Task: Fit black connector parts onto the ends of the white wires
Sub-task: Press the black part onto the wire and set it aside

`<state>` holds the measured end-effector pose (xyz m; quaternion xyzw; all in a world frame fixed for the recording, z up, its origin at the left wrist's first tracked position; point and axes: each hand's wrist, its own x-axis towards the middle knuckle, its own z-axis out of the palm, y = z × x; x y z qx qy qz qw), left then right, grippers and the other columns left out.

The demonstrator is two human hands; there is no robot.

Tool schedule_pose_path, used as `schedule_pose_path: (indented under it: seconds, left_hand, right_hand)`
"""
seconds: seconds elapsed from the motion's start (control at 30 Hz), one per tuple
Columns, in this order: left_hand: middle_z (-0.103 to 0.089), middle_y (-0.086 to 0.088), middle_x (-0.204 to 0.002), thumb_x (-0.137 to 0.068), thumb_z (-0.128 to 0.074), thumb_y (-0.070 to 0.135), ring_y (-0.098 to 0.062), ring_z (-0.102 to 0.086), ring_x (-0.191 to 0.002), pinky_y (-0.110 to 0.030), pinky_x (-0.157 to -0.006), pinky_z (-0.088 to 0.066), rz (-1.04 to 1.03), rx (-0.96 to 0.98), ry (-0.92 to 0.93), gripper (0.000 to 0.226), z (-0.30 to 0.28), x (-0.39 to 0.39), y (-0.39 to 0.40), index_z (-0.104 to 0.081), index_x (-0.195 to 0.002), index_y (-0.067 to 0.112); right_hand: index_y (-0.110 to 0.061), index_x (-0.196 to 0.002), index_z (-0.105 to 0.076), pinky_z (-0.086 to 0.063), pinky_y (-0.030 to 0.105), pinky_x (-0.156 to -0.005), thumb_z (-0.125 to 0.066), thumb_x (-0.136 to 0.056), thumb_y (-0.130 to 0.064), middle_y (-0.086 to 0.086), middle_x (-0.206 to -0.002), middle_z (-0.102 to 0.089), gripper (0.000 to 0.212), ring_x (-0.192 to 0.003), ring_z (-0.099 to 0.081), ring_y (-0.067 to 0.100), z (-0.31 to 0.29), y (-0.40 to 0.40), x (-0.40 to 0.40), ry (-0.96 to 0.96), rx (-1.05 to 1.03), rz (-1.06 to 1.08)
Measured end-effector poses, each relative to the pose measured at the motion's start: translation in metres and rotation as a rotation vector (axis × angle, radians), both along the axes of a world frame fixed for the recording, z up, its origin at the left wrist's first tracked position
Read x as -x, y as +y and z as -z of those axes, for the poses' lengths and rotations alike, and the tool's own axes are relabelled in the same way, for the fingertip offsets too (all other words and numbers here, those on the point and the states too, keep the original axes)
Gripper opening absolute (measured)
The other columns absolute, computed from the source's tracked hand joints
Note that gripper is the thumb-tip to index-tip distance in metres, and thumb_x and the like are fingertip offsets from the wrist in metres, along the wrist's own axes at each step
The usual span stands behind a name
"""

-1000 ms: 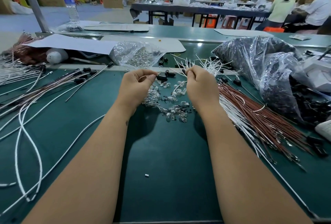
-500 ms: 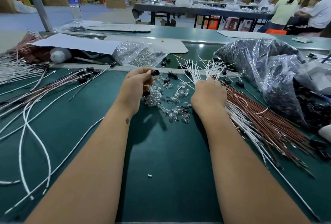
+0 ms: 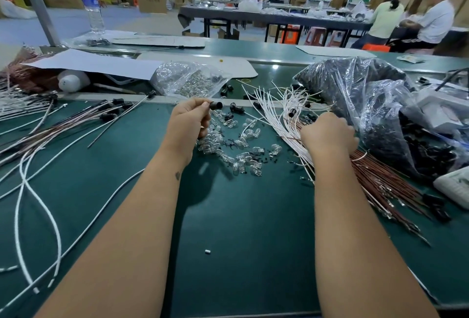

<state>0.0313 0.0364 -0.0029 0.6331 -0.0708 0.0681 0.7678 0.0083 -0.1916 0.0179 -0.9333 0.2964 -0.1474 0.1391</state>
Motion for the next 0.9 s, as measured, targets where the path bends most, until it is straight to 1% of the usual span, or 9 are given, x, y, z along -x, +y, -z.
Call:
schedule_pose_path:
  seconds: [0.17, 0.27, 0.43, 0.53, 0.6, 0.67, 0.73, 0.8, 0.9]
  left_hand:
    - [-0.046, 0.003, -0.061, -0.099, -0.037, 0.001, -0.006, -0.030, -0.047, -0.015, -0.039, -0.022, 0.173, 0.103, 0.059, 0.025, -0.003, 0.003, 0.002, -0.053, -0.083, 0.010]
    - [-0.045, 0.003, -0.060, -0.097, -0.034, -0.001, -0.008, -0.027, -0.049, -0.018, -0.043, -0.017, 0.248, 0.109, 0.063, 0.027, -0.005, 0.005, 0.001, -0.050, -0.079, 0.011]
    - [-0.042, 0.003, -0.059, -0.093, -0.033, 0.001, -0.009, -0.024, -0.049, -0.021, -0.045, -0.013, 0.312, 0.071, 0.075, 0.025, -0.006, 0.005, 0.000, -0.044, -0.074, 0.014]
    - [-0.040, 0.003, -0.059, -0.093, -0.032, 0.002, -0.009, -0.023, -0.049, -0.021, -0.045, -0.012, 0.311, 0.052, 0.084, 0.026, -0.005, 0.004, -0.001, -0.043, -0.073, 0.015]
    - [-0.042, 0.003, -0.060, -0.096, -0.034, 0.004, -0.008, -0.025, -0.049, -0.019, -0.042, -0.016, 0.257, 0.039, 0.086, 0.026, -0.004, 0.004, -0.002, -0.046, -0.075, 0.014]
    - [-0.047, 0.001, -0.065, -0.098, -0.038, 0.005, -0.007, -0.031, -0.050, -0.017, -0.041, -0.022, 0.135, 0.015, 0.077, 0.024, -0.002, 0.004, -0.003, -0.054, -0.081, 0.011]
    - [-0.055, -0.003, -0.073, -0.099, -0.043, 0.005, -0.007, -0.040, -0.054, -0.016, -0.044, -0.031, -0.006, -0.025, 0.050, 0.021, -0.001, 0.003, -0.005, -0.060, -0.087, 0.009]
    - [-0.063, -0.006, -0.081, -0.099, -0.047, 0.006, -0.009, -0.053, -0.061, -0.018, -0.050, -0.041, -0.099, -0.044, 0.017, 0.018, 0.000, 0.002, -0.006, -0.062, -0.089, 0.010]
    - [-0.067, -0.006, -0.080, -0.098, -0.049, 0.004, -0.007, -0.064, -0.063, -0.018, -0.055, -0.051, -0.145, -0.030, -0.003, 0.020, 0.001, 0.001, -0.008, -0.064, -0.087, 0.012]
  right_hand:
    - [-0.006, -0.096, -0.062, -0.044, 0.040, -0.087, -0.055, -0.081, -0.008, 0.016, -0.103, -0.065, 0.016, -0.100, -0.058, 0.036, 0.004, 0.000, -0.003, -0.089, -0.025, -0.055]
    - [-0.007, -0.086, -0.052, -0.045, 0.038, -0.068, -0.053, -0.082, 0.004, 0.013, -0.089, -0.062, 0.012, -0.087, -0.059, 0.036, 0.005, 0.003, -0.004, -0.277, 0.007, -0.083]
    - [-0.001, -0.106, -0.061, -0.044, 0.035, -0.065, -0.053, -0.088, 0.006, 0.016, -0.095, -0.068, 0.021, -0.088, -0.062, 0.033, 0.001, 0.008, -0.004, -0.491, -0.032, -0.144]
    - [-0.013, -0.121, -0.062, -0.048, 0.033, -0.068, -0.053, -0.093, -0.001, 0.009, -0.098, -0.071, 0.031, -0.091, -0.065, 0.028, 0.000, 0.016, -0.003, -0.551, -0.032, -0.242]
    - [-0.019, -0.128, -0.059, -0.044, 0.024, -0.065, -0.053, -0.095, -0.005, 0.004, -0.100, -0.071, 0.036, -0.086, -0.064, 0.021, -0.003, 0.026, -0.004, -0.576, -0.058, -0.345]
    - [-0.017, -0.129, -0.058, -0.035, 0.004, -0.057, -0.055, -0.095, -0.005, 0.002, -0.098, -0.070, 0.037, -0.072, -0.058, 0.008, -0.004, 0.038, -0.006, -0.586, -0.131, -0.464]
    - [-0.010, -0.128, -0.058, -0.037, 0.002, -0.060, -0.055, -0.095, -0.005, 0.005, -0.099, -0.069, 0.034, -0.070, -0.055, 0.004, -0.002, 0.049, -0.009, -0.570, -0.203, -0.535]
    - [-0.005, -0.123, -0.061, -0.040, 0.008, -0.070, -0.054, -0.095, -0.005, 0.010, -0.108, -0.069, 0.029, -0.085, -0.061, 0.013, 0.001, 0.054, -0.010, -0.528, -0.245, -0.566]
    - [-0.004, -0.112, -0.067, -0.038, 0.005, -0.061, -0.055, -0.094, -0.003, 0.009, -0.102, -0.070, 0.021, -0.081, -0.058, 0.012, 0.006, 0.060, -0.010, -0.473, -0.260, -0.640]
